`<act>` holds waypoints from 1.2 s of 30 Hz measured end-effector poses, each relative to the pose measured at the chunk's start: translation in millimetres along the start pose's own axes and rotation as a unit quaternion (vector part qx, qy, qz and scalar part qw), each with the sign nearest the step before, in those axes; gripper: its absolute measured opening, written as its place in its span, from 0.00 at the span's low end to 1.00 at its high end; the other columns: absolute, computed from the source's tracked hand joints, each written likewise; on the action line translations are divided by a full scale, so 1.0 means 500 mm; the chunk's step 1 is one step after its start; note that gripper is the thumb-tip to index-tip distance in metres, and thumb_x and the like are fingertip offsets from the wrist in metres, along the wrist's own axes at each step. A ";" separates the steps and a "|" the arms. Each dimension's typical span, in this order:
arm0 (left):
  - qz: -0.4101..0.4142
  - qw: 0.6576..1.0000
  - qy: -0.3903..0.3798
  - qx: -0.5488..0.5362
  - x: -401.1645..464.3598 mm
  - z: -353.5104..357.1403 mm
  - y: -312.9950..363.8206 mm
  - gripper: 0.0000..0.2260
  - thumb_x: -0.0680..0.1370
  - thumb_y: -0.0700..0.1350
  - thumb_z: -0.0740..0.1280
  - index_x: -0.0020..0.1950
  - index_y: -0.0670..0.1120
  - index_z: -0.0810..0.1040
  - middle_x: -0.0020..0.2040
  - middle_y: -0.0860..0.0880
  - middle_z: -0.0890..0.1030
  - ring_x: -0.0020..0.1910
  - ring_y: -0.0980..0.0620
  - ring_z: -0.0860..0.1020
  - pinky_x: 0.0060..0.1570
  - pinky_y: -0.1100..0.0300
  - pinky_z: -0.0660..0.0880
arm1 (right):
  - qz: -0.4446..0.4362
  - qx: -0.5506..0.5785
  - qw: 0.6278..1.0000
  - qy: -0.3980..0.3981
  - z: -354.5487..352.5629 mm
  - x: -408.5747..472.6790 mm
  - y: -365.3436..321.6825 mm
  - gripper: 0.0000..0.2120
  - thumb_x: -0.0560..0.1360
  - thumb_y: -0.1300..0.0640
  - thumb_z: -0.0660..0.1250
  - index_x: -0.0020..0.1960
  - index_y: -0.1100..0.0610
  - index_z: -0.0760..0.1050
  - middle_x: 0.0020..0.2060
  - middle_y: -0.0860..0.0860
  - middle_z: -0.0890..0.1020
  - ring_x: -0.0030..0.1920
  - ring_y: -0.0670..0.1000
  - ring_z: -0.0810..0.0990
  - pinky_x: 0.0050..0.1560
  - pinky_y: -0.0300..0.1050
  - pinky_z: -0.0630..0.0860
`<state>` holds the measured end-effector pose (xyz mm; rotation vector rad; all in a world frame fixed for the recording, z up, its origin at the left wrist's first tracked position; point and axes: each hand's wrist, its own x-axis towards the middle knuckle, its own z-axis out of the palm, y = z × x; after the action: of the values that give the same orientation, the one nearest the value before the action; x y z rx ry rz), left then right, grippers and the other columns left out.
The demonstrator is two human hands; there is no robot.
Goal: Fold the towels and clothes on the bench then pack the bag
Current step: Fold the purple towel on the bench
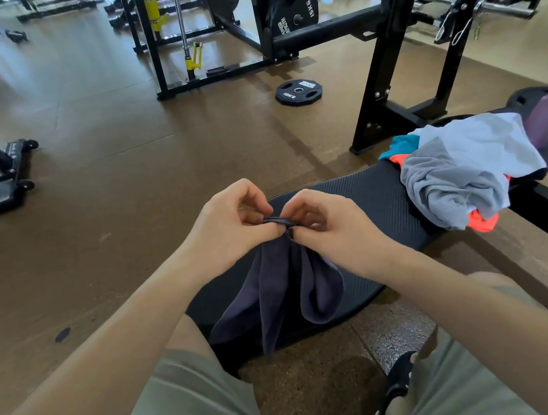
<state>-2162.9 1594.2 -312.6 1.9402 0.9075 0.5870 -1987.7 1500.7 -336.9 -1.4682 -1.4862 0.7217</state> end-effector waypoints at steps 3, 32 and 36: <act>-0.026 0.999 -0.032 -0.007 -0.009 0.003 -0.017 0.09 0.74 0.40 0.77 0.47 0.44 0.78 0.44 0.49 0.85 0.44 0.50 0.85 0.52 0.49 0.82 | 0.019 0.037 0.999 0.001 -0.013 0.004 0.002 0.12 0.72 0.67 0.68 0.49 0.52 0.80 0.44 0.50 0.84 0.47 0.52 0.84 0.52 0.55 0.81; 0.138 0.986 0.047 0.081 -0.034 0.059 0.018 0.09 0.80 0.37 0.66 0.50 0.52 0.74 0.42 0.55 0.80 0.44 0.52 0.80 0.46 0.52 0.79 | -0.110 -0.169 0.976 -0.082 -0.105 0.022 -0.058 0.15 0.72 0.72 0.63 0.51 0.55 0.78 0.46 0.48 0.80 0.35 0.46 0.77 0.39 0.33 0.70; 0.149 0.983 0.047 0.100 -0.031 0.064 0.022 0.08 0.79 0.38 0.66 0.49 0.52 0.72 0.42 0.54 0.80 0.44 0.50 0.80 0.45 0.46 0.77 | -0.139 -0.216 0.961 -0.100 -0.123 0.028 -0.072 0.10 0.73 0.70 0.66 0.49 0.57 0.78 0.44 0.48 0.80 0.41 0.45 0.79 0.41 0.33 0.74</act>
<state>-2146.4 1561.9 -319.6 2.2679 0.7608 0.7905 -1947.8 1498.5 -276.2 -1.4843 -2.0547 0.3960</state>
